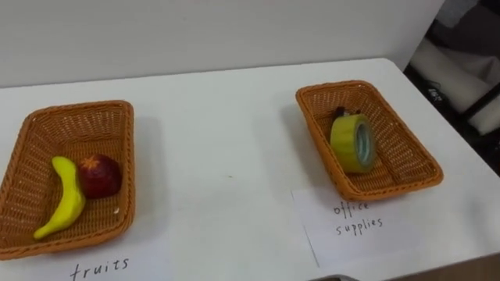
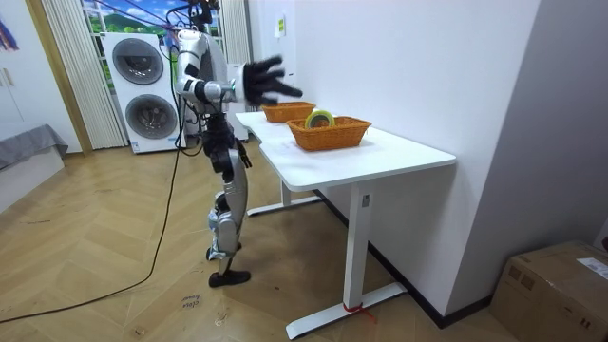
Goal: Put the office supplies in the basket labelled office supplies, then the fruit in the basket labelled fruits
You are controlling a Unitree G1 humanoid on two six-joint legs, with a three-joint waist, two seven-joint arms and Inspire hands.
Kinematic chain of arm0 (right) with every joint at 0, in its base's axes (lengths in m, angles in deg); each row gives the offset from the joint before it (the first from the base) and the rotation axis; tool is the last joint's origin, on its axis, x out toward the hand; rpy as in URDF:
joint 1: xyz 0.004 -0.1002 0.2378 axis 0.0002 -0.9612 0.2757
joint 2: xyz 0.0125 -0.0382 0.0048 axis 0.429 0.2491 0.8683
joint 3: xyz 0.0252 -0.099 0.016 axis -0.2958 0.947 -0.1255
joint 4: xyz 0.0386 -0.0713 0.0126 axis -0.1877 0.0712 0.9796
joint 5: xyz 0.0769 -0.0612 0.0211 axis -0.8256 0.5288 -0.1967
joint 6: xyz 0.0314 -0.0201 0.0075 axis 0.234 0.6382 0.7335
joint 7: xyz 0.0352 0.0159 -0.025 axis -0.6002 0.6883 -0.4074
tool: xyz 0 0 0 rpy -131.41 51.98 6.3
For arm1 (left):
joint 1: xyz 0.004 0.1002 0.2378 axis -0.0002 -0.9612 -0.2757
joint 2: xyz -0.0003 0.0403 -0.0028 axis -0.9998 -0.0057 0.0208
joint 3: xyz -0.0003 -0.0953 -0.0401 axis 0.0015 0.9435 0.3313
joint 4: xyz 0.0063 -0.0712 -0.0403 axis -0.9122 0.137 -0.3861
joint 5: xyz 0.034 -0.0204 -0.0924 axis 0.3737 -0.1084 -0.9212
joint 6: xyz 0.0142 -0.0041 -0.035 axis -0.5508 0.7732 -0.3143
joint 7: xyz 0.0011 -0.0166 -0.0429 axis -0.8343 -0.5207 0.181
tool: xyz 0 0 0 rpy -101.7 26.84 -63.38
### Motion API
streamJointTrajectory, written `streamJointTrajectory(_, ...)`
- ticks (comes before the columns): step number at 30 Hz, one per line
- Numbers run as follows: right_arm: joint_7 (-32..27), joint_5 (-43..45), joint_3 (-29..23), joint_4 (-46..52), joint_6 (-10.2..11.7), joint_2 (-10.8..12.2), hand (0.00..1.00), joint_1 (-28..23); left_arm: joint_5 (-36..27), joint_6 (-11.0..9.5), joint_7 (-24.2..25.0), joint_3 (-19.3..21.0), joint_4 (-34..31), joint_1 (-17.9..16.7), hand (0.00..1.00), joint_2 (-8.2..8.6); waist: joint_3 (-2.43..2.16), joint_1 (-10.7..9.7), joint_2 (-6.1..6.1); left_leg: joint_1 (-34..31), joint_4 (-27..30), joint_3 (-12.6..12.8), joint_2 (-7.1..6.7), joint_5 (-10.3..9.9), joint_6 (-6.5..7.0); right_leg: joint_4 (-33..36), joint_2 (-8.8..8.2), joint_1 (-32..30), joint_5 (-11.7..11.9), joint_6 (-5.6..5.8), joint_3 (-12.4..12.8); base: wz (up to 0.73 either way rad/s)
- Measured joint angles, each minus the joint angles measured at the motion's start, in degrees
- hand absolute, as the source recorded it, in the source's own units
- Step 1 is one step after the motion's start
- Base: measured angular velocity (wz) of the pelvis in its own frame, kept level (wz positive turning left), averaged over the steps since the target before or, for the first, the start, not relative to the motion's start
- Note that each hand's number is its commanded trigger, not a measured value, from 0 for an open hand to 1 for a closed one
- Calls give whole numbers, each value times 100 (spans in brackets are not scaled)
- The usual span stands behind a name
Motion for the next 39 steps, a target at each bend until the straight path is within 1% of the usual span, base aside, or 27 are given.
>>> streamJointTrajectory(1,-39,-114,-2,-189,0,42,0,-17,-2,1,0,1,0,-1,0,1,0,-1,-1,2,0,4,-1,0,0,3,0,0,0,0,8,0)
streamJointTrajectory(3,-65,-409,-21,-460,0,46,0,-25,-3,1,-1,2,0,8,0,1,2,-20,7,-2,0,5,-1,0,0,-19,3,1,8,8,17,0)
streamJointTrajectory(6,-140,-695,-135,-784,7,46,0,-26,-8,1,-2,2,-2,24,0,8,8,-46,55,-8,-10,7,1,0,0,-47,9,-2,27,14,18,0)
streamJointTrajectory(7,-173,-697,-139,-1012,119,47,0,-21,-10,0,-1,2,-1,17,0,13,15,-73,104,-12,-12,5,0,-1,0,-50,8,-7,28,15,18,0)
streamJointTrajectory(8,-187,-701,-140,-1154,177,52,0,-22,-8,0,-1,2,1,13,0,16,11,-78,106,-13,-21,5,-2,-1,0,-49,8,-9,28,16,19,0)
streamJointTrajectory(9,-236,-733,-142,-1459,275,89,0,-30,-11,-1,0,3,2,-22,0,21,-11,-84,130,-11,-54,3,-1,-1,0,-50,12,-21,28,16,29,0)
streamJointTrajectory(10,-300,-814,-146,-1698,321,179,0,-71,-14,-7,0,3,1,-33,0,26,-20,-93,143,-10,-59,3,-2,-1,0,-45,13,-26,26,16,47,-5)
streamJointTrajectory(13,-343,-1091,-139,-2015,325,502,0,-265,-133,-12,2,0,10,-41,0,50,-32,-106,236,-26,-63,0,-3,0,0,-19,17,-75,27,16,76,-8)
streamJointTrajectory(14,-342,-1171,-138,-2237,320,628,0,-362,-170,-13,0,17,10,-29,0,48,-34,-105,242,-19,-63,1,-5,0,0,1,15,-77,24,16,74,0)
streamJointTrajectory(16,-344,-1356,-138,-2387,301,779,0,-462,-219,-16,1,77,11,-55,0,65,-31,-107,246,0,-64,3,-10,1,0,46,12,-89,12,13,93,-7)
streamJointTrajectory(19,-280,-1495,-129,-2790,310,805,0,-495,-222,-16,0,166,10,-66,0,94,-24,-106,233,40,-67,0,-20,1,0,55,11,-86,9,17,155,-11)
streamJointTrajectory(20,-223,-1495,-127,-3060,314,809,0,-476,-222,-18,-3,232,6,-67,0,112,-15,-97,236,47,-67,-4,-20,0,0,56,12,-86,10,18,162,-5)
streamJointTrajectory(21,-181,-1494,-126,-3230,314,809,0,-459,-221,-18,-8,235,6,-69,0,114,-23,-97,209,50,-67,-5,-21,0,0,59,12,-84,10,18,167,0)
streamJointTrajectory(22,-79,-1491,-122,-3558,311,826,0,-474,-218,-17,-18,229,6,-82,0,119,-13,-106,213,50,-67,0,-21,0,0,58,13,-81,8,22,168,3)
streamJointTrajectory(23,-23,-1489,-105,-3669,309,860,0,-471,-219,-16,-36,214,6,-90,0,122,-10,-96,213,46,-67,0,-19,0,0,58,13,-78,8,23,164,6)
streamJointTrajectory(24,119,-1488,-40,-3815,301,951,0,-502,-220,-9,-51,207,11,-111,0,134,-7,-86,211,33,-67,0,-18,0,1,58,12,-82,7,23,153,3)
streamJointTrajectory(26,492,-1482,190,-4086,130,1086,0,-564,-207,24,-40,207,30,-157,0,139,-5,-54,222,37,-66,-5,-17,0,1,74,11,-98,6,25,168,-2)
streamJointTrajectory(27,593,-1480,249,-4130,86,1124,0,-573,-208,38,-40,207,31,-168,0,140,-4,-34,225,46,-66,-6,-17,0,1,80,12,-98,6,25,170,-9)
streamJointTrajectory(29,1105,-1317,730,-4344,-32,1252,0,-646,-198,49,-45,208,36,-147,0,160,3,81,242,56,-68,-3,-14,-1,1,91,1,-96,11,21,130,-2)
streamJointTrajectory(30,1251,-1193,860,-4379,-76,1274,0,-647,-199,48,-45,214,59,-140,0,183,5,105,251,55,-69,-8,-14,-3,5,92,2,-99,12,22,129,0)
streamJointTrajectory(32,1830,-657,1372,-4581,-174,1306,0,-611,-204,47,-45,202,156,-76,0,272,3,227,287,55,-71,-43,-14,-15,20,91,4,-93,21,29,126,2)
streamJointTrajectory(33,1954,-504,1510,-4609,-199,1319,0,-597,-199,47,-46,190,158,-76,0,274,3,240,290,54,-80,-61,-14,-22,19,87,9,-92,23,30,123,9)
streamJointTrajectory(35,2419,36,2043,-4654,-268,1353,0,-543,-215,52,-75,75,206,-21,0,266,3,392,325,48,-90,-78,-2,-29,18,49,23,-91,75,24,112,0)
streamJointTrajectory(36,2516,153,2199,-4652,-288,1354,0,-530,-222,53,-89,17,253,22,0,261,4,424,333,44,-90,-80,-2,-29,18,48,22,-91,77,25,108,0)
streamJointTrajectory(37,2719,444,2446,-4655,-328,1369,0,-495,-217,58,-100,-93,380,48,0,259,2,517,351,45,-89,-97,-8,-30,19,47,20,-76,77,26,104,5)
streamJointTrajectory(38,2805,619,2575,-4653,-337,1383,0,-474,-194,65,-104,-144,423,82,0,261,-1,546,358,44,-87,-107,-10,-30,20,47,19,-69,77,27,98,9)
streamJointTrajectory(39,2963,982,2748,-4646,-355,1441,0,-400,-143,72,-117,-167,530,148,0,272,0,600,370,37,-81,-136,-12,-30,20,38,18,-64,77,27,77,8)
